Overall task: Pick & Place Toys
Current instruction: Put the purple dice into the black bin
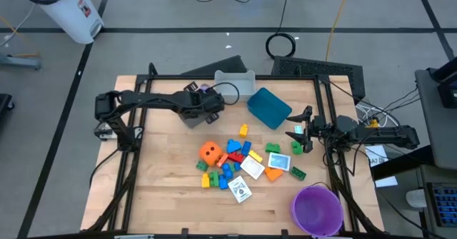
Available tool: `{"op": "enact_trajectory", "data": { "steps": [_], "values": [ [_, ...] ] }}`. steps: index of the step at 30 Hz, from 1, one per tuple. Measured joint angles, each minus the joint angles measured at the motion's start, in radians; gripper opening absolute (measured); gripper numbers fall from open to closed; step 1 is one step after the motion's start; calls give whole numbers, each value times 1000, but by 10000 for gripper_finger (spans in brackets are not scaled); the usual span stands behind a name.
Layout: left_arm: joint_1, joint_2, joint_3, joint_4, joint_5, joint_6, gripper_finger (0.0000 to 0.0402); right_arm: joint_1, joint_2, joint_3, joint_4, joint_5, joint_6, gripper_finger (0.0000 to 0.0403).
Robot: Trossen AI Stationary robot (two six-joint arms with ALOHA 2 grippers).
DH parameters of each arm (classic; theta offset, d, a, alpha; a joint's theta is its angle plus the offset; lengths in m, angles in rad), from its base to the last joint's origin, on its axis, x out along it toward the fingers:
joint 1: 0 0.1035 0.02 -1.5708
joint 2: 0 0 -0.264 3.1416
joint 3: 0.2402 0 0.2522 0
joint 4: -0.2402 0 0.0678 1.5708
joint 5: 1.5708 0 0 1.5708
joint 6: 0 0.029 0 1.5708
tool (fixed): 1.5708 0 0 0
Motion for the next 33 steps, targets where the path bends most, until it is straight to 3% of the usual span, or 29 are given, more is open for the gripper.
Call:
{"op": "enact_trajectory", "data": {
  "steps": [9, 15, 25, 33],
  "values": [
    [-12, 4, 0, -4, -1, -21, 170, 0, 0, 0, 0, 0, 0, 279],
    [-6, 25, 0, -6, 71, -2, 170, 0, 0, 0, 0, 0, 0, 279],
    [-3, 101, 0, 19, 63, 39, 170, 0, 0, 0, 0, 0, 0, 279],
    [-8, 94, 0, 36, 68, 53, 172, 0, 0, 0, -2, 0, 0, 279]
  ]
}}
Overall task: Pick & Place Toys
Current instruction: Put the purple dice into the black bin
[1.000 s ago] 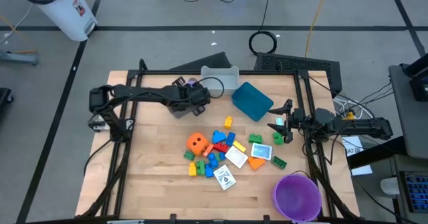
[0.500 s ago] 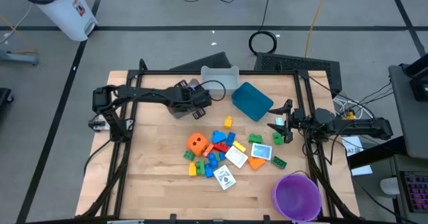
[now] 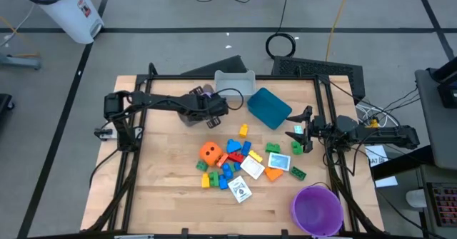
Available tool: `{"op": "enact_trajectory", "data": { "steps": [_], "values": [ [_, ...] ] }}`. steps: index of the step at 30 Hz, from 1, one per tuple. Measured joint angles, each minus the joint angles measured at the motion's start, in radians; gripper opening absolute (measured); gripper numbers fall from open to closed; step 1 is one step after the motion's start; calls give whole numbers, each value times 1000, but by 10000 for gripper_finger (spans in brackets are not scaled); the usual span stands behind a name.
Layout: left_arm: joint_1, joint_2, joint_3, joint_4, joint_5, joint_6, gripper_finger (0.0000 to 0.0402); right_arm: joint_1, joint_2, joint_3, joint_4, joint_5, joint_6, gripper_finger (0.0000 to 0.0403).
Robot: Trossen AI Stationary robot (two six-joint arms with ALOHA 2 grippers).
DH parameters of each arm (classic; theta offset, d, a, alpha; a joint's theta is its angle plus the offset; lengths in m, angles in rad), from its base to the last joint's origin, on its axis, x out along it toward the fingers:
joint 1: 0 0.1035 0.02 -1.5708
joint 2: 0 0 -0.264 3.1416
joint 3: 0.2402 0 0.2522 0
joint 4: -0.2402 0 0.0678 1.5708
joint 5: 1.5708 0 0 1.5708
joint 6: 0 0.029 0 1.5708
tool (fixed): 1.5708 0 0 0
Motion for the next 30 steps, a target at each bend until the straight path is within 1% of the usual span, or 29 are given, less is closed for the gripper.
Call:
{"op": "enact_trajectory", "data": {
  "steps": [4, 12, 17, 23, 27, 30],
  "values": [
    [-6, -1, 0, 9, -7, -3, 195, 0, 0, 0, 0, 0, 0, 279],
    [-10, -2, 0, 14, -30, 8, 280, 0, 0, 0, 0, 0, 0, 279],
    [-10, -3, 0, 14, -31, 38, 314, 0, 0, 0, 0, 0, 0, 279],
    [-11, -3, 0, 14, -30, 41, 328, 0, 0, 0, 0, 0, 0, 279],
    [-10, -9, 8, -7, -26, 41, 322, 0, 0, 0, 0, 0, 0, 279],
    [-12, -13, 42, -29, -18, 42, 316, 0, 0, 0, 0, 0, 0, 279]
  ]
}}
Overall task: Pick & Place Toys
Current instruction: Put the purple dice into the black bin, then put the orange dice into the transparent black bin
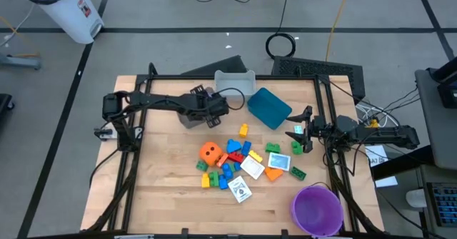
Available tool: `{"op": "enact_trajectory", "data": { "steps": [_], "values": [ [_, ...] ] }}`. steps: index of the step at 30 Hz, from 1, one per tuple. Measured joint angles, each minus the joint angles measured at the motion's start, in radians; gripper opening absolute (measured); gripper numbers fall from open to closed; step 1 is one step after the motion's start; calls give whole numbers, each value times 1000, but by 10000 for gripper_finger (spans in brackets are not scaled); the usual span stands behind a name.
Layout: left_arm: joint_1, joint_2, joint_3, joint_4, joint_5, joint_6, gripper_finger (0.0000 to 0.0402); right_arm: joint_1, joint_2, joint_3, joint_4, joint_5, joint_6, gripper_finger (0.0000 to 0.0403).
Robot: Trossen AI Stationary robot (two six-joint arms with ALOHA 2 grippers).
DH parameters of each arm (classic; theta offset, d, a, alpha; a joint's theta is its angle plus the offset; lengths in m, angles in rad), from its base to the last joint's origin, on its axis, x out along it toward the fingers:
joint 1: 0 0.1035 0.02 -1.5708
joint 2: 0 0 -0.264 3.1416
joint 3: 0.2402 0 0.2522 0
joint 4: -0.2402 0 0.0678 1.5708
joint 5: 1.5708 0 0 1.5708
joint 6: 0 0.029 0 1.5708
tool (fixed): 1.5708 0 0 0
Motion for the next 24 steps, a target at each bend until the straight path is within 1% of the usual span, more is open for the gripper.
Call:
{"op": "enact_trajectory", "data": {
  "steps": [4, 8, 12, 19, 24],
  "values": [
    [0, -1, 64, -63, 3, 1, 314, 0, 0, 0, 0, 0, 0, 279],
    [0, -1, 102, -76, 3, 16, 321, 0, 0, 0, 0, 0, 0, 279],
    [-4, -1, 161, -138, 9, 15, 325, 0, 0, 0, 0, 0, 0, 279],
    [-44, -21, 244, -218, 65, 14, 308, 0, 0, 0, 0, 0, 0, 279],
    [-95, -103, 245, -268, 170, -29, 299, 0, 1, 0, 1, 0, 0, 279]
  ]
}}
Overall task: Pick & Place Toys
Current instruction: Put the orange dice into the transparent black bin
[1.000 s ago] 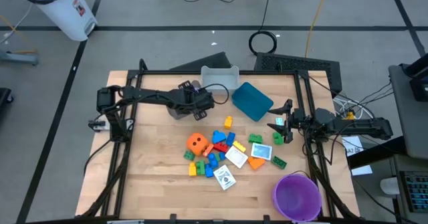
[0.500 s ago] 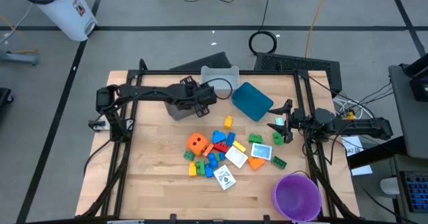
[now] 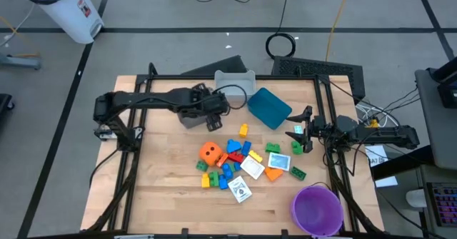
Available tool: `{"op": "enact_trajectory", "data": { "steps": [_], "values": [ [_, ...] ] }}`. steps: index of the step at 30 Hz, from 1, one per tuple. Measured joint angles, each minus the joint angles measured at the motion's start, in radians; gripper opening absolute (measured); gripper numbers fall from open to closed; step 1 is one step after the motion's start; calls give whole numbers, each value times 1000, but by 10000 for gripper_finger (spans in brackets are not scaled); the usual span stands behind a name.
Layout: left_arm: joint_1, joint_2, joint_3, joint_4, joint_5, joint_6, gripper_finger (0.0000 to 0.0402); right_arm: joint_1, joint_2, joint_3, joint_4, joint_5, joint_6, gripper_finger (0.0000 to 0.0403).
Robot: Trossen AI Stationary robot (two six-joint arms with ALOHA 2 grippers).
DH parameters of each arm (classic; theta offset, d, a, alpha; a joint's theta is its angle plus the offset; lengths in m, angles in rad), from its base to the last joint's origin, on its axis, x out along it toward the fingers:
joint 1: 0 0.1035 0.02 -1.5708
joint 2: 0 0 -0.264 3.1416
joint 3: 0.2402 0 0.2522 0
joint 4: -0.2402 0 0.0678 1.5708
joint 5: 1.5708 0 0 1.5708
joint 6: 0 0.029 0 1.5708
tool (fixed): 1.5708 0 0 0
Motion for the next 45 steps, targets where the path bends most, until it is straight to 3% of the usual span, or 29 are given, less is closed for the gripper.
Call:
{"op": "enact_trajectory", "data": {
  "steps": [8, 14, 17, 25, 41, 45],
  "values": [
    [-126, -172, -42, -31, 65, -136, 298, 0, 6, 0, -1, 0, 0, 279],
    [-204, -281, -207, 63, 81, -231, 300, 0, 6, 0, 0, 0, 0, 279],
    [-221, -317, -282, 147, 146, -264, 301, 0, 6, 0, 1, 0, 0, 279],
    [-260, -316, -373, 296, 304, -253, 301, 0, 7, 0, 0, 0, 0, 279],
    [-290, -314, -450, 327, 337, -458, 301, 0, 7, 0, 0, 0, 0, 279],
    [-288, -314, -450, 358, 396, -482, 301, 0, 7, 0, -1, 0, 0, 279]
  ]
}}
